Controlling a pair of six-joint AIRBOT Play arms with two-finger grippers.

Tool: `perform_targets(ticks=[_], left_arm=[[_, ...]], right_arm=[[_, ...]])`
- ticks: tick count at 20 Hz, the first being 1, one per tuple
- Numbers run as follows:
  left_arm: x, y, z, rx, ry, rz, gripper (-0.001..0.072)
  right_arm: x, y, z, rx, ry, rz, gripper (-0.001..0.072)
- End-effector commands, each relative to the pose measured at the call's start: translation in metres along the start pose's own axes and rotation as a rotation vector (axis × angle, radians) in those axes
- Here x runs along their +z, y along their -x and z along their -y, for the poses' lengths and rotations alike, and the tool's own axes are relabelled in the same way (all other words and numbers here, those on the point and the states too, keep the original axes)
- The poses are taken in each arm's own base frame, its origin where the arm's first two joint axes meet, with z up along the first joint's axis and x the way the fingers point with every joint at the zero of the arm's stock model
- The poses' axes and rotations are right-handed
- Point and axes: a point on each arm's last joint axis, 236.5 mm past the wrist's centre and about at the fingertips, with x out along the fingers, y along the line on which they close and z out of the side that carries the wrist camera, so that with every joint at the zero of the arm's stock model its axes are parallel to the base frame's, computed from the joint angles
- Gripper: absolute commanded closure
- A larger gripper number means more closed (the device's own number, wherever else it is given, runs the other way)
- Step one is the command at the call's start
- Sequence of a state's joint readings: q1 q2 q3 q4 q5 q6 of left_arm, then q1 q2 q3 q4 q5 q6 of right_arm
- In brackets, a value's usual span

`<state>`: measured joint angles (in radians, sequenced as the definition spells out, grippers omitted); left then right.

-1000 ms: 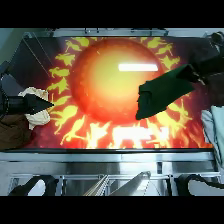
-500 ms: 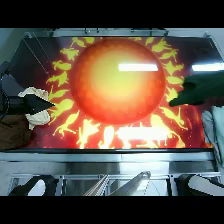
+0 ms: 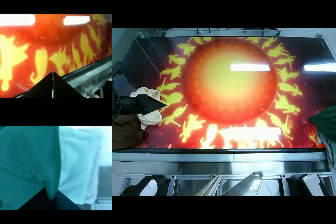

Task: Fold the shirts.

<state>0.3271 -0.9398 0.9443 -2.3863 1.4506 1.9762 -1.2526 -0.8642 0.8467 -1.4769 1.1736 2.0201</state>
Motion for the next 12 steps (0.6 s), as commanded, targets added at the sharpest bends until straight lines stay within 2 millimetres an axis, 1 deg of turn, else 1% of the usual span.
perform_targets(ticks=[1,2,3,5,6,8,10,12], left_arm=[[0.000,0.000,0.000,0.001,-0.006,0.001,0.0689],[0.000,0.000,0.000,0.001,-0.007,0.001,0.0689],[0.001,0.000,0.000,0.001,-0.006,0.002,0.0690],[0.002,0.000,-0.001,0.003,-0.006,0.007,0.0690],[0.002,0.000,-0.001,0.003,-0.006,0.007,0.0689],[0.003,0.000,-0.001,0.006,-0.006,0.013,0.0690],[0.004,0.000,-0.002,0.007,-0.006,0.018,0.0689],[0.004,0.000,-0.002,0.007,-0.007,0.016,0.0689]], right_arm=[[-0.038,-0.051,0.057,-0.085,-0.004,-0.057,0.0577],[-0.046,-0.059,0.061,-0.096,-0.004,-0.088,0.0210],[-0.049,-0.064,0.062,-0.099,0.006,-0.109,0.0007],[-0.050,-0.064,0.053,-0.065,0.068,-0.125,0.0006],[-0.048,-0.061,0.046,-0.037,0.100,-0.121,0.0006],[-0.045,-0.049,0.025,0.047,0.169,-0.111,0.0005],[-0.050,-0.034,-0.005,0.157,0.199,-0.109,0.0005],[-0.067,-0.021,-0.041,0.266,0.243,-0.119,0.0005]])
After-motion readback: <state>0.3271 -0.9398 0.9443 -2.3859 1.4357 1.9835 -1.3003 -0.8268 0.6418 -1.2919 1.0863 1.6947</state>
